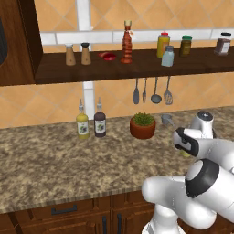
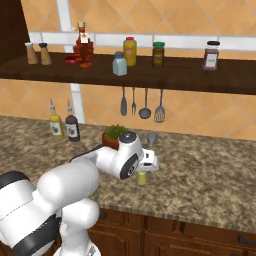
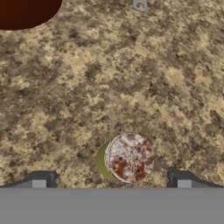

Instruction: Put the shaker and condiment bottle from the counter next to their counterparts in the cabinet.

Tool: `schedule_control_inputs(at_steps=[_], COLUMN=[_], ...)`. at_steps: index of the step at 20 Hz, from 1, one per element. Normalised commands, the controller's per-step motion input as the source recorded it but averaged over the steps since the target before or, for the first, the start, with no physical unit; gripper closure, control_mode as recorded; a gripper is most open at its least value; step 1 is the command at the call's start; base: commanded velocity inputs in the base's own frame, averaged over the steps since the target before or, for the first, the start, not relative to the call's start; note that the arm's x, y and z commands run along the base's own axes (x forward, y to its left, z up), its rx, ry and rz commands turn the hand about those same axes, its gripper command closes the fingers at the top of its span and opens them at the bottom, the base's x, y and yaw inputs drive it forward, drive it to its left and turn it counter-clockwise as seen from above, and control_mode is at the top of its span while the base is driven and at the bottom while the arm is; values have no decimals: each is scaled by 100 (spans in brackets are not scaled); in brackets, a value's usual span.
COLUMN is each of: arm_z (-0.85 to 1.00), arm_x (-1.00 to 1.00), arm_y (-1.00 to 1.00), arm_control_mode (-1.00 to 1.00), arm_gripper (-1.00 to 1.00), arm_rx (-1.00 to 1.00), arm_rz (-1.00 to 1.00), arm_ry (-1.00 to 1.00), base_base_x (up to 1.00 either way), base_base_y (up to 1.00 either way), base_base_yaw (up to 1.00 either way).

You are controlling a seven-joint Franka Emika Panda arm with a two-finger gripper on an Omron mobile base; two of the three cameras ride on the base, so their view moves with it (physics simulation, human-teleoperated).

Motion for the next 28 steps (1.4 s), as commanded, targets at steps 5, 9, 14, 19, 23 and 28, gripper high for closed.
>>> schedule_control_inputs(at_steps=[5, 9, 14, 19, 23, 28], arm_z=[-41, -48, -35, -24, -3, 3], arm_x=[15, 13, 9, 29, 5, 0], arm_y=[-3, -16, -8, 2, 1, 15], arm_control_mode=[-100, -100, -100, -100, -100, -100], arm_gripper=[-100, -100, -100, 100, 100, 100], arm_rx=[-3, -3, -1, -3, 0, 0], arm_rz=[0, 0, 0, 0, 0, 0], arm_ry=[0, 0, 0, 1, 0, 0], base_base_x=[0, 0, 0, 0, 0, 0], base_base_y=[0, 0, 0, 0, 0, 0], base_base_yaw=[0, 0, 0, 0, 0, 0])
